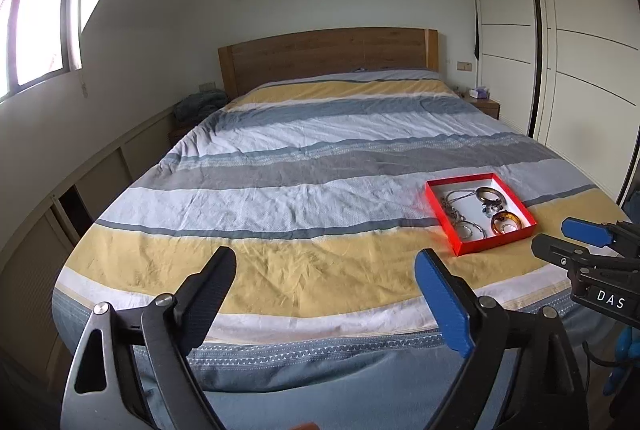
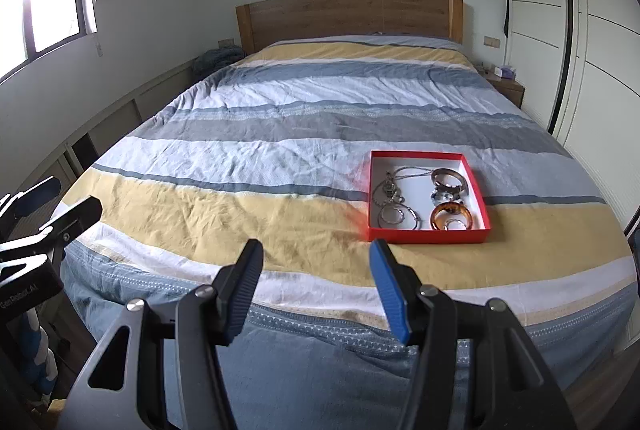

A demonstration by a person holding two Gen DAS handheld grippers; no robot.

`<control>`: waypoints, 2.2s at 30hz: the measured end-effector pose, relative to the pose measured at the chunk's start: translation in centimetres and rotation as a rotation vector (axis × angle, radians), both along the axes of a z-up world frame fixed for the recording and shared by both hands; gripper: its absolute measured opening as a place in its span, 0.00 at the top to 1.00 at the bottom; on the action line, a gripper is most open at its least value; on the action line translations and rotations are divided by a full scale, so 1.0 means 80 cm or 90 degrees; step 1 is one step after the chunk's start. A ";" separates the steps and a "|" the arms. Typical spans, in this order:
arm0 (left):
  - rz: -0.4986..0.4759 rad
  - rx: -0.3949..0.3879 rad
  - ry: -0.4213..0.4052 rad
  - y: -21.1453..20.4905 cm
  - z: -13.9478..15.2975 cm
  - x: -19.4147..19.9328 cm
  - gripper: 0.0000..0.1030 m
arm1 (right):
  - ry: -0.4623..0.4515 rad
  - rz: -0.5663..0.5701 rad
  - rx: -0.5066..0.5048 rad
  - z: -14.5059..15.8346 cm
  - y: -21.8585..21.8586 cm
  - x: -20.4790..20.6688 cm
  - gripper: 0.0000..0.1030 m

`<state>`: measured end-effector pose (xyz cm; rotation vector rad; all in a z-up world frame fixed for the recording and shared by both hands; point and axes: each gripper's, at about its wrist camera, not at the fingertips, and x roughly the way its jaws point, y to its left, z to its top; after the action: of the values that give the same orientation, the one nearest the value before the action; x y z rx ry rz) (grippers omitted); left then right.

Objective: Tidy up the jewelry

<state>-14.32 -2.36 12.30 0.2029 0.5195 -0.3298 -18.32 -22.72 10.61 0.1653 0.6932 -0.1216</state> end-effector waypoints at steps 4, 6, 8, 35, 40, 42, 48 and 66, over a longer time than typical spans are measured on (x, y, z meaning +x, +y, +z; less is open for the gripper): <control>0.004 -0.003 0.001 0.004 0.000 -0.003 0.10 | -0.006 -0.004 -0.001 0.002 0.001 -0.007 0.48; 0.006 -0.003 0.002 0.006 -0.001 -0.005 0.10 | -0.008 -0.006 -0.002 0.003 0.001 -0.010 0.48; 0.007 -0.002 0.002 0.007 -0.002 -0.006 0.09 | -0.011 -0.009 -0.003 0.004 0.000 -0.013 0.48; 0.011 -0.005 0.032 0.009 -0.015 -0.001 0.07 | 0.002 -0.048 -0.009 -0.013 -0.017 -0.021 0.42; 0.010 -0.004 0.039 0.008 -0.018 -0.001 0.07 | 0.005 -0.052 -0.008 -0.018 -0.019 -0.021 0.39; 0.010 -0.003 0.040 0.008 -0.019 0.001 0.07 | 0.007 -0.053 -0.007 -0.019 -0.020 -0.021 0.38; 0.010 -0.001 0.047 0.007 -0.024 0.001 0.07 | 0.011 -0.058 -0.012 -0.024 -0.020 -0.020 0.31; 0.011 0.000 0.069 0.007 -0.037 0.008 0.05 | 0.008 -0.084 -0.033 -0.027 -0.022 -0.021 0.24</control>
<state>-13.64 -1.82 9.38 0.1808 0.6272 -0.3249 -19.98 -24.50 8.46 0.1604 0.6902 -0.2674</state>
